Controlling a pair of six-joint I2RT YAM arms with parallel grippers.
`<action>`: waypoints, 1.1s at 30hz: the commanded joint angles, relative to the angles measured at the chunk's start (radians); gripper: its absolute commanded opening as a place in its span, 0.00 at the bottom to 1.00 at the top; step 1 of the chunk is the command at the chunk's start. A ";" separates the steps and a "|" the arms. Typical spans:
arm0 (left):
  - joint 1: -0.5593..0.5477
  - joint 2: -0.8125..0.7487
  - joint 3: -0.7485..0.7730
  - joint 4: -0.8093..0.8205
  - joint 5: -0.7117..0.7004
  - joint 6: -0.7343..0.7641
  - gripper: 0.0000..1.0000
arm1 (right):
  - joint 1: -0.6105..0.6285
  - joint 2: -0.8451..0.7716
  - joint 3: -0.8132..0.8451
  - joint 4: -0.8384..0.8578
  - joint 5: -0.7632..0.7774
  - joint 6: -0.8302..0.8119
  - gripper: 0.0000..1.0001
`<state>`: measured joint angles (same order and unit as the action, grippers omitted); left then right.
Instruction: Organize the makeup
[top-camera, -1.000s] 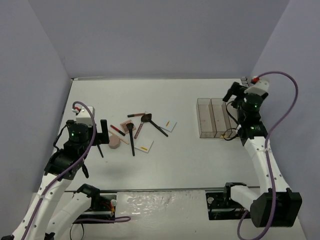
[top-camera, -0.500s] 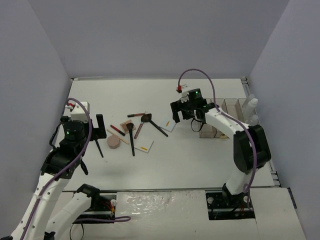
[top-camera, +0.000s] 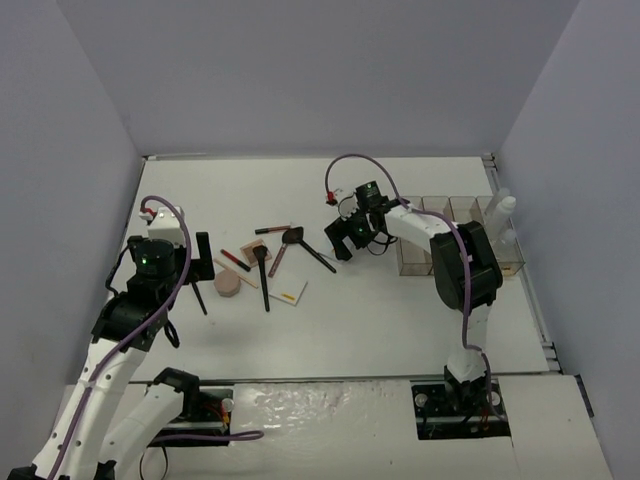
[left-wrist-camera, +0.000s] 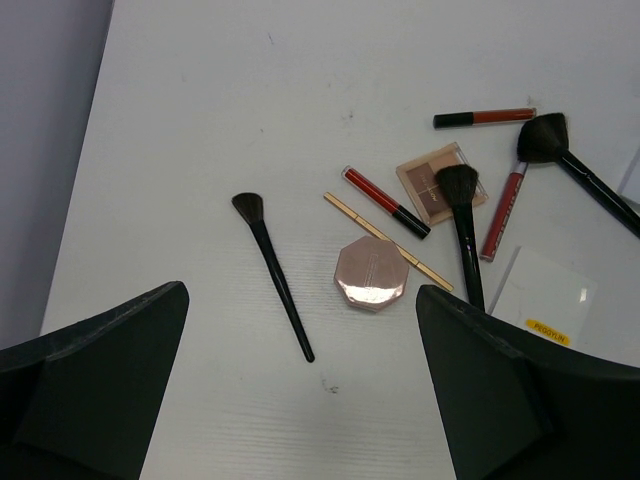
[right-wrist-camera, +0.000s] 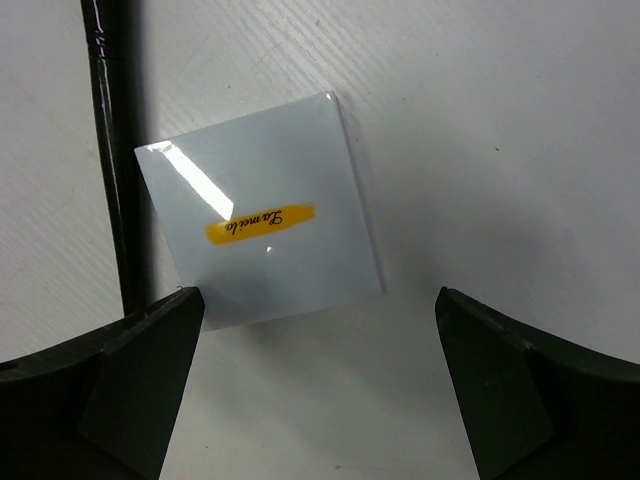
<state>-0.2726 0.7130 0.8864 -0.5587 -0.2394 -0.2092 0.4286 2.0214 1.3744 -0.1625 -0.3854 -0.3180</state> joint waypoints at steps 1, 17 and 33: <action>0.010 0.002 0.020 0.062 0.009 0.013 0.97 | 0.028 0.003 0.061 -0.043 -0.053 -0.116 1.00; 0.013 0.007 0.017 0.059 0.022 0.011 0.97 | 0.073 0.080 0.109 -0.111 0.019 -0.179 0.96; 0.021 -0.012 0.020 0.060 0.029 0.011 0.97 | 0.060 -0.196 0.120 -0.106 0.259 -0.053 0.50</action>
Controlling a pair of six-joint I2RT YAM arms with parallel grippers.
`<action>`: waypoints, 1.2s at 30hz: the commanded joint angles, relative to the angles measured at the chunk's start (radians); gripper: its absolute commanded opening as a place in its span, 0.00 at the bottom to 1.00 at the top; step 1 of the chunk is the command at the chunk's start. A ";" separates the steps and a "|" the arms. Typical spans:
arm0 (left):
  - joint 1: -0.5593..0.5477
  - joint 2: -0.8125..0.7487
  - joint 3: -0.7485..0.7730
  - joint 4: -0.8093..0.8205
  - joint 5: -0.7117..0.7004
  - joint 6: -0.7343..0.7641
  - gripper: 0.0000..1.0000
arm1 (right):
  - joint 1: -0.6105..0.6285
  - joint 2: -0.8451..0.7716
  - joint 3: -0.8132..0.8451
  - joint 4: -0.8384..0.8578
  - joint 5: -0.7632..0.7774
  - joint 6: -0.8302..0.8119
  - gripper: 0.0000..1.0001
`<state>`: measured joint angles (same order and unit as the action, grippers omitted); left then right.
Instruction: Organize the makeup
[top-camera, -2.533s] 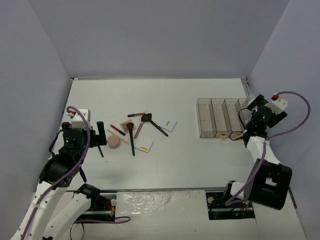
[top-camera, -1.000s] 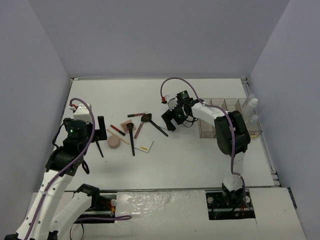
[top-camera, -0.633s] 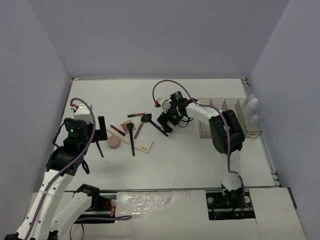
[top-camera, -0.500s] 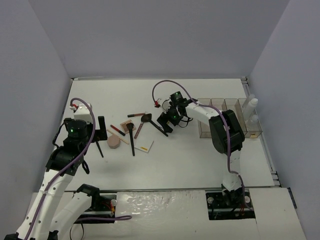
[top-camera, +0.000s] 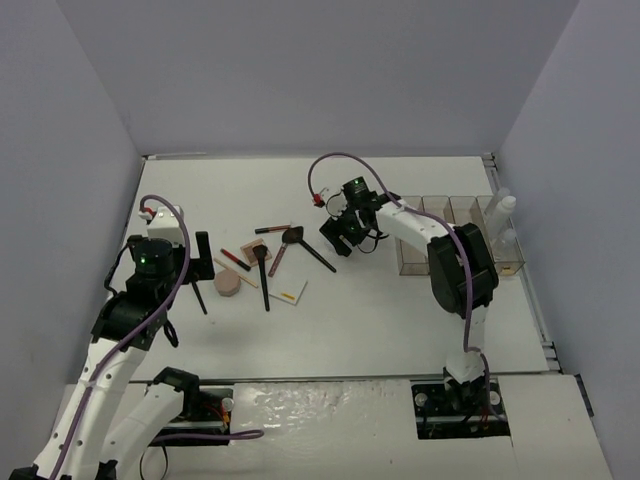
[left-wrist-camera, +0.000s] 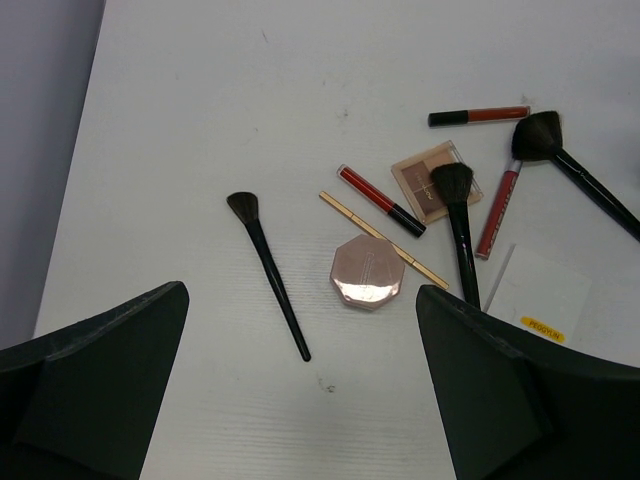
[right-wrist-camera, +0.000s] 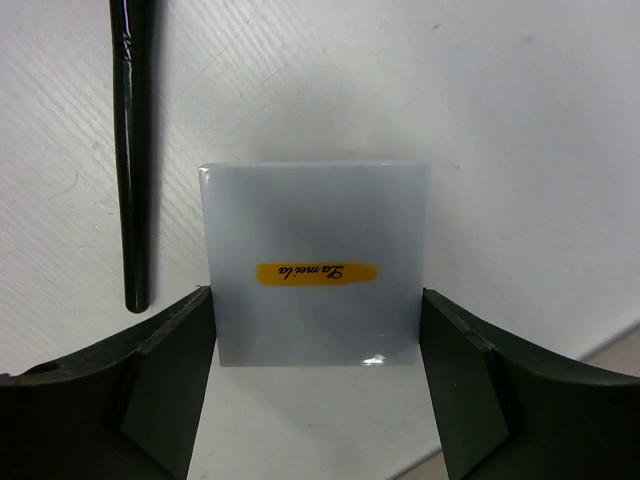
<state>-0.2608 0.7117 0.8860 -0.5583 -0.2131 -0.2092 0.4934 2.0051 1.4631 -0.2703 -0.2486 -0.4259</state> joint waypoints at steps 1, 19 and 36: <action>0.009 -0.013 0.021 0.060 0.003 0.011 0.97 | -0.010 -0.207 0.031 0.002 0.144 0.065 0.50; -0.012 -0.112 0.022 0.052 -0.006 0.014 0.97 | -0.326 -0.270 -0.024 0.085 0.856 0.176 0.53; -0.051 -0.142 0.019 0.043 -0.023 0.024 0.97 | -0.484 -0.161 -0.152 0.343 0.938 0.150 0.58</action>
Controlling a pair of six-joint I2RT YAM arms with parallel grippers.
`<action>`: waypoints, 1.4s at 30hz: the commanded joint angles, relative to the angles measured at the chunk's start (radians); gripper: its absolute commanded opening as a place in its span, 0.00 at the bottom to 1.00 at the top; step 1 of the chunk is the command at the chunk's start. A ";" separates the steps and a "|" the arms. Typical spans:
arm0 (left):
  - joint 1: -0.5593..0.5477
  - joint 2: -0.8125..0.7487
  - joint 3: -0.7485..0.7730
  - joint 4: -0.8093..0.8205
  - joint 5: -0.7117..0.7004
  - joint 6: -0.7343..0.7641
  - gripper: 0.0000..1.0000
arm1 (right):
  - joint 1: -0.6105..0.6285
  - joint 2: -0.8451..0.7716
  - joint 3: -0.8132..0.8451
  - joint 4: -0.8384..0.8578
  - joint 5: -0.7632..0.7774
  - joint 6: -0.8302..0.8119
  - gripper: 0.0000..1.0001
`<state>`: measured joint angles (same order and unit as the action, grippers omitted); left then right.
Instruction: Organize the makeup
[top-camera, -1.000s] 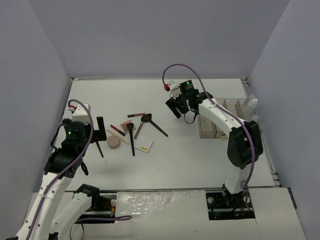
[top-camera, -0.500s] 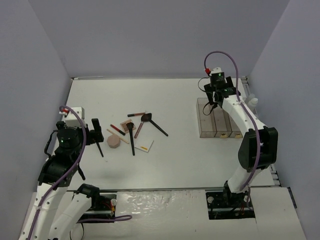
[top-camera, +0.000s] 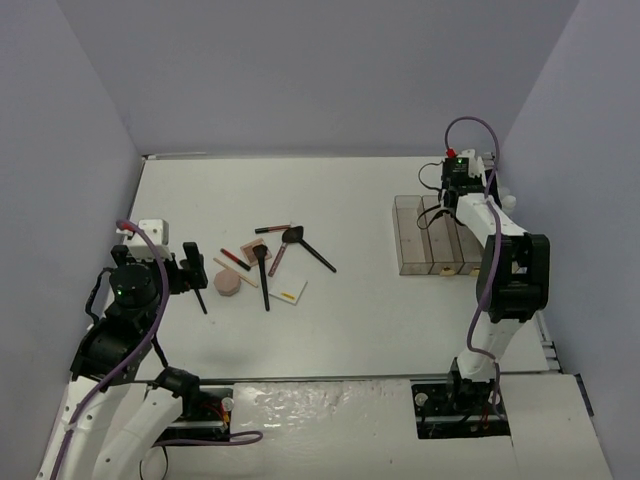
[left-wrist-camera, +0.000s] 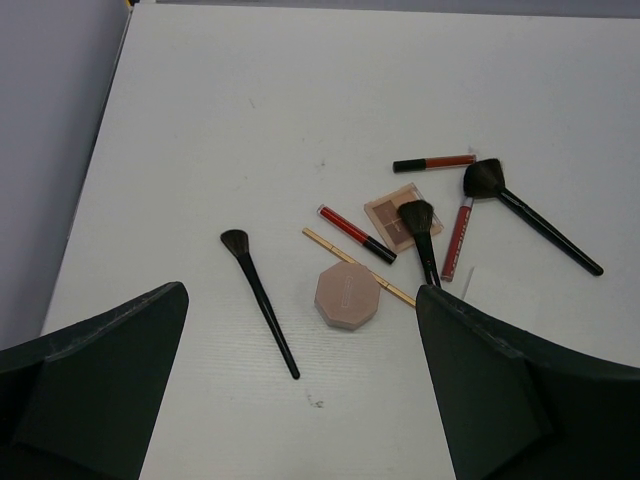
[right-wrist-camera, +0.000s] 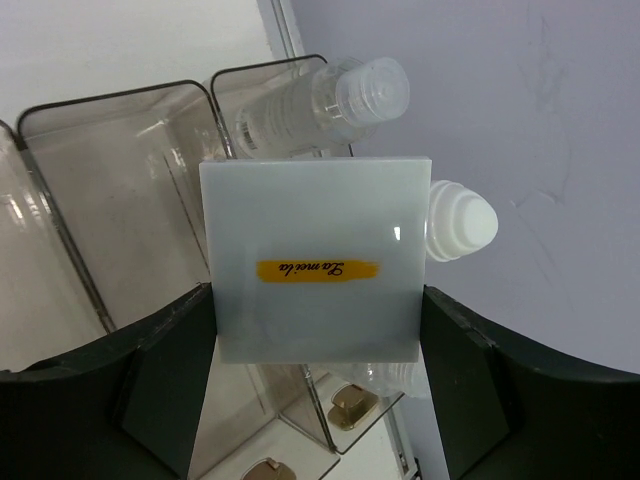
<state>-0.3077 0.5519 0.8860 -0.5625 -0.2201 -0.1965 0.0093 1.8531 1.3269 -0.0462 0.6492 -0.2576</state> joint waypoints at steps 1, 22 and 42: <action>-0.004 0.020 0.019 0.049 -0.016 0.011 0.97 | 0.000 -0.005 -0.018 0.123 0.043 -0.021 0.59; -0.001 0.033 0.019 0.049 -0.012 0.009 0.97 | 0.066 -0.104 -0.081 0.160 -0.057 0.029 0.92; 0.030 0.080 0.009 0.051 -0.021 0.010 0.97 | 0.638 -0.149 -0.102 0.066 -1.010 0.092 0.97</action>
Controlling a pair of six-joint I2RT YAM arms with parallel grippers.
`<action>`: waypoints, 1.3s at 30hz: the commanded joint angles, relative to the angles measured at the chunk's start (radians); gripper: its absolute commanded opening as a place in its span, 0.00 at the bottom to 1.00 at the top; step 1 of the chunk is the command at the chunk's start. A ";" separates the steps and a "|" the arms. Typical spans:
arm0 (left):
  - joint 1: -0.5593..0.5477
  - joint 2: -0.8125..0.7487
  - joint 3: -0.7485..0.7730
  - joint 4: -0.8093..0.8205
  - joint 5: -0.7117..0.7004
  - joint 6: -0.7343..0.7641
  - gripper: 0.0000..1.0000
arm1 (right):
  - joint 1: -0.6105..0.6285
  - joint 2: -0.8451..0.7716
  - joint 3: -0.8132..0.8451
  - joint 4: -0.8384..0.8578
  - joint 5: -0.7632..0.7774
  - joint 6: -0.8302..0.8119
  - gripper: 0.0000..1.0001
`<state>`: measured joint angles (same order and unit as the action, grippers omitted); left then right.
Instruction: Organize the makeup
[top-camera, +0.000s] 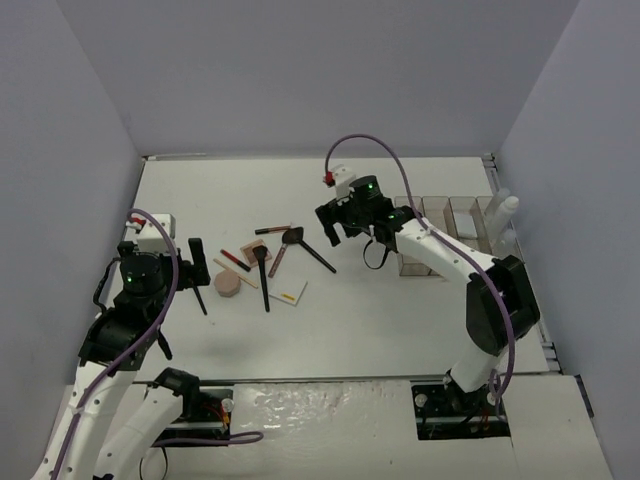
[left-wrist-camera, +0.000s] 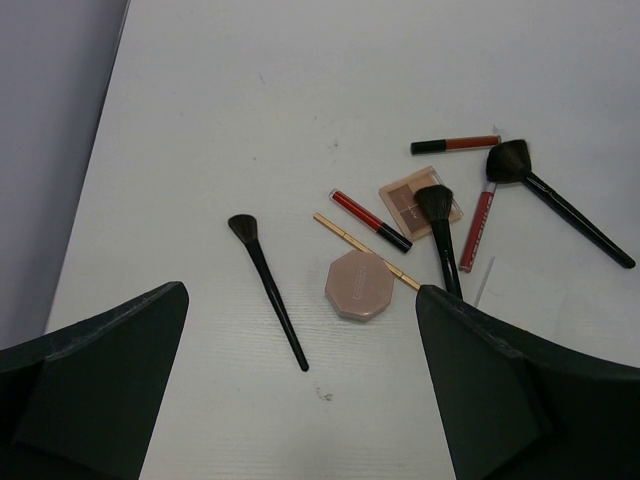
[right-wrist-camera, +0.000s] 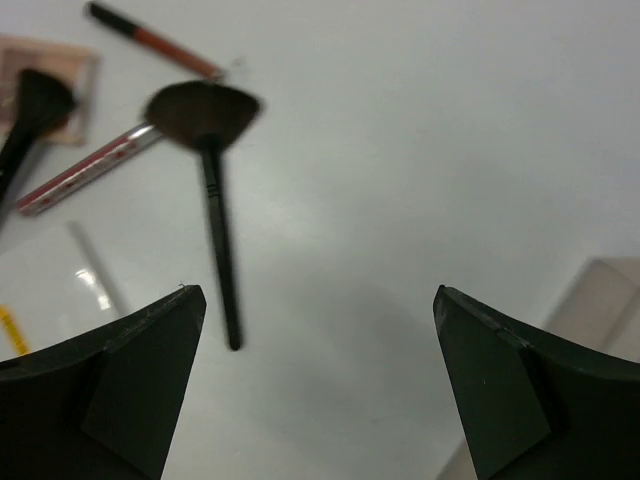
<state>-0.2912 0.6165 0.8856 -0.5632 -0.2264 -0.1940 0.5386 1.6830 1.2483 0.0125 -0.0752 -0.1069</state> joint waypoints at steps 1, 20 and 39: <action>0.016 0.019 0.009 0.052 -0.014 0.007 0.97 | 0.140 0.035 -0.028 0.007 -0.314 -0.070 0.99; 0.045 0.062 0.008 0.053 0.001 0.005 0.97 | 0.357 0.330 0.066 0.007 -0.256 -0.138 1.00; 0.055 0.061 0.009 0.058 0.019 0.002 0.97 | 0.402 0.225 0.031 -0.010 -0.002 -0.126 0.54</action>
<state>-0.2462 0.6724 0.8719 -0.5629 -0.2096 -0.1940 0.9504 2.0115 1.2919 0.0372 -0.1883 -0.2222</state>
